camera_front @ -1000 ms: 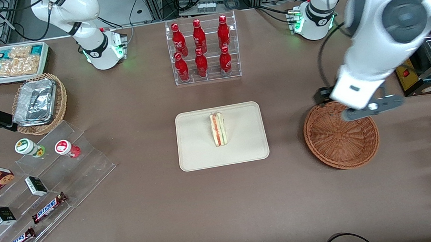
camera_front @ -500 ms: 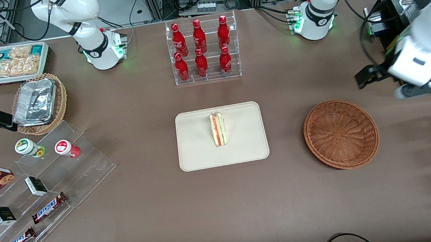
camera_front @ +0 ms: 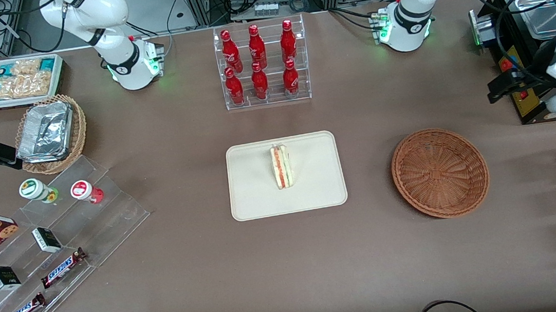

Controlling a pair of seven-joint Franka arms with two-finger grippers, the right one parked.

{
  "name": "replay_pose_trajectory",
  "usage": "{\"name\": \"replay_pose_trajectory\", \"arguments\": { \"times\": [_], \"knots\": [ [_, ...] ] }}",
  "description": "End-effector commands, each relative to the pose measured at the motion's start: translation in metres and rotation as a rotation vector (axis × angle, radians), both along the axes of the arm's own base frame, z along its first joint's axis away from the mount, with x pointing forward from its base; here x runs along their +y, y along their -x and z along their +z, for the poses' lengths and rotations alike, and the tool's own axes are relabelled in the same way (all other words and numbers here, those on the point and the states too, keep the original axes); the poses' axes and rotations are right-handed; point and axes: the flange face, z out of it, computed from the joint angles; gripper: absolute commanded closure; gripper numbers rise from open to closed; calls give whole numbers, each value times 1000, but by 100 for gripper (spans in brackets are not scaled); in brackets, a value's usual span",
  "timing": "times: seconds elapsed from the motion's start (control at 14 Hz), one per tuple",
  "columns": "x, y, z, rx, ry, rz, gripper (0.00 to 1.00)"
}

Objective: Place sandwich from basket to tray

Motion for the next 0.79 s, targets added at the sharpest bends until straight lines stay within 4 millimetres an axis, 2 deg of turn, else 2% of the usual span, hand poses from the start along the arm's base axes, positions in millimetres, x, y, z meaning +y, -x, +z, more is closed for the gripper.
{"name": "replay_pose_trajectory", "arguments": {
  "times": [0.0, 0.5, 0.71],
  "knots": [
    [-3, 11, 9, -5, 15, -16, 0],
    [0, 31, 20, -26, 7, -40, 0],
    [2, 33, 22, -28, 7, -35, 0]
  ]
}}
